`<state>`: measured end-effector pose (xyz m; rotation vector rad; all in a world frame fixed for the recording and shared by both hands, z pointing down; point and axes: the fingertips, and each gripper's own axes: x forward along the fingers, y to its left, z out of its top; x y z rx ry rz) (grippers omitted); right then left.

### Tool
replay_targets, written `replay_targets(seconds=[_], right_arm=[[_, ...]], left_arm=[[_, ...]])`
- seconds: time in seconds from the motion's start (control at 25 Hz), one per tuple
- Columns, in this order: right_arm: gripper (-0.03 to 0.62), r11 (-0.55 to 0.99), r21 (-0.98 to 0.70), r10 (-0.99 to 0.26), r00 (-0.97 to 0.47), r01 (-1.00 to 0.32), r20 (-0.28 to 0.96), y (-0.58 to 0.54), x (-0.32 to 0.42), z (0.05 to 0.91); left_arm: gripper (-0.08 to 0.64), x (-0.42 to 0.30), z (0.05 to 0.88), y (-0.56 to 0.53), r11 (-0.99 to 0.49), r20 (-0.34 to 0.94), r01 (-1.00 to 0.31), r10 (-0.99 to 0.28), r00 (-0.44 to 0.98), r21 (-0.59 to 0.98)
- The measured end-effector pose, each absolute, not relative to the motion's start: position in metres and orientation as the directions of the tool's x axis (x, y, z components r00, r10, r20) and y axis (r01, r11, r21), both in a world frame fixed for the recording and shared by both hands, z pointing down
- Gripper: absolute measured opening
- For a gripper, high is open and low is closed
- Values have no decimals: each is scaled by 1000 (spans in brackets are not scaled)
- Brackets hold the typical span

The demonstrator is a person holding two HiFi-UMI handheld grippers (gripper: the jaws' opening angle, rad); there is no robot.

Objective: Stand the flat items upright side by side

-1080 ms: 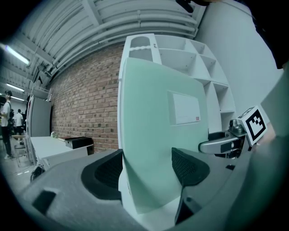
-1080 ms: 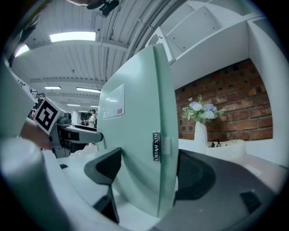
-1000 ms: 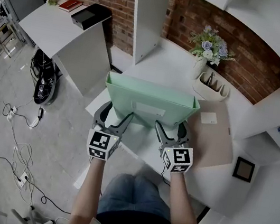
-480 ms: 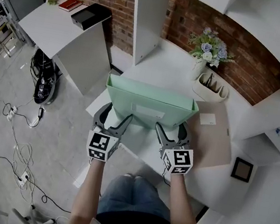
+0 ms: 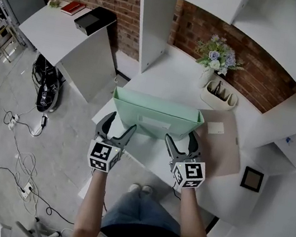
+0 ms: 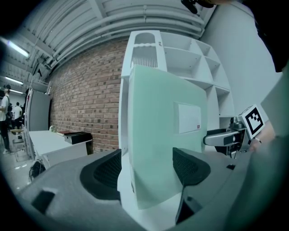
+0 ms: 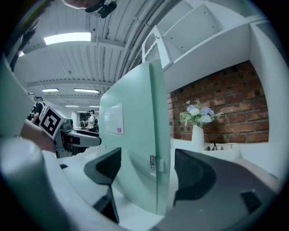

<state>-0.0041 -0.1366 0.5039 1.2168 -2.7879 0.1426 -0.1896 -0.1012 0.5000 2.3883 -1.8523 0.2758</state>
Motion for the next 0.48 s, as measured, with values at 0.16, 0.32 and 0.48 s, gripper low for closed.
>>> replay_targets(seconds=[0.16,0.32,0.48], right_arm=[[351,677,-54,-723,-677,-734,136,-133,-1,497],[351,670,-72,-726,-673,-738,145,-131,4,494],[351,667,-90,-726,-673,-739,144,-130,6,494]], left_arm=[[331,-193,496,-105,-321,225,-947,-924,308,-23],[339,-196,491,-110,-423,236,-906,-883,406,-27],[347,-201,488,-116,-538,229,-843,-822,522,-9]])
